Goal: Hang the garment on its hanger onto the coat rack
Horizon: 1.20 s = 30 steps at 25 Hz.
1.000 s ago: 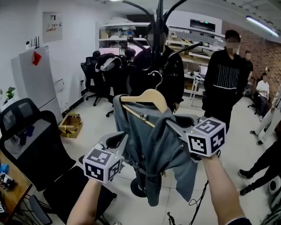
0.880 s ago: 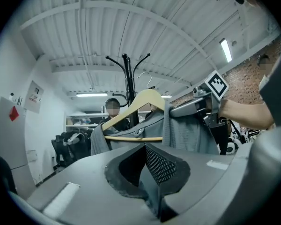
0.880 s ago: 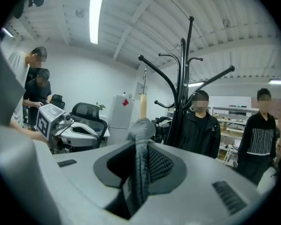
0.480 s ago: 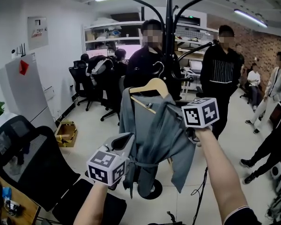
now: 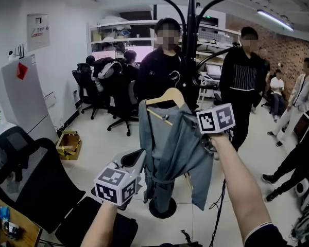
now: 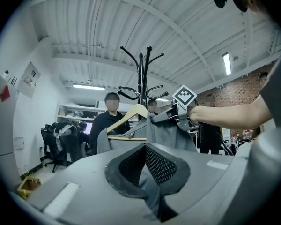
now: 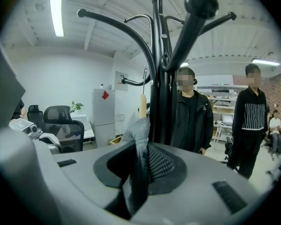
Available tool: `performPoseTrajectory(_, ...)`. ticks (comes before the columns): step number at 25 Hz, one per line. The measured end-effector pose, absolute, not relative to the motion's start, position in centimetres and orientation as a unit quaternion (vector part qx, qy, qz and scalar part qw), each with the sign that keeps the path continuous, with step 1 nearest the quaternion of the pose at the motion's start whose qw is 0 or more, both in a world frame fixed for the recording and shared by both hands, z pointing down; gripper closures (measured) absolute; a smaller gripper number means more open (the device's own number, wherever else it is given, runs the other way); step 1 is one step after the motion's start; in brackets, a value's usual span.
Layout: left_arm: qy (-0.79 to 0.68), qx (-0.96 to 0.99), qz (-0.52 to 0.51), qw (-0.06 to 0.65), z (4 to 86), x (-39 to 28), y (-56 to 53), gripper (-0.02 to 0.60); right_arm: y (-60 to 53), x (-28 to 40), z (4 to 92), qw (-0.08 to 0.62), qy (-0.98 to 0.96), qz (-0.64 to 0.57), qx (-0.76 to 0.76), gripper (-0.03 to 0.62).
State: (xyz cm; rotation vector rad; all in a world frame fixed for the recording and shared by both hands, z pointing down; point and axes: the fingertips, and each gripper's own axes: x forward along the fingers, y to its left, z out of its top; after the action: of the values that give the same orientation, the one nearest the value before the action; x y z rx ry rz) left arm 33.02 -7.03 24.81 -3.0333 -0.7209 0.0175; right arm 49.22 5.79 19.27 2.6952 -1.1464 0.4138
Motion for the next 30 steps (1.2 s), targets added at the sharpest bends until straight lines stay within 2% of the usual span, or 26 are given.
performPoseTrajectory(13,-0.235,-0.972,-0.012,0.002,26.4,33.1,-5.8,0.58,5.8,49.3,20.4,0.096,-0.389,0.146,0.904,0.514)
performPoseTrajectory(17,-0.231,-0.973,-0.018,-0.001,26.9,33.0,-5.9,0.58,5.9,49.4,20.9,0.118,-0.381,0.14,0.906,0.506)
performPoseTrajectory(20,-0.231,-0.973,-0.024,-0.002,27.5,33.0,-5.8,0.58,6.1,49.2,21.0,0.13,-0.373,0.124,0.91,0.46)
performPoseTrajectory(22,-0.231,-0.972,-0.029,-0.003,28.0,33.0,-5.8,0.58,6.3,48.9,21.1,0.123,-0.379,0.115,0.91,0.364)
performPoseTrajectory(30,-0.231,-0.972,-0.042,-0.008,29.2,32.8,-6.2,0.58,7.8,44.6,18.7,0.129,-0.37,0.037,0.919,0.365)
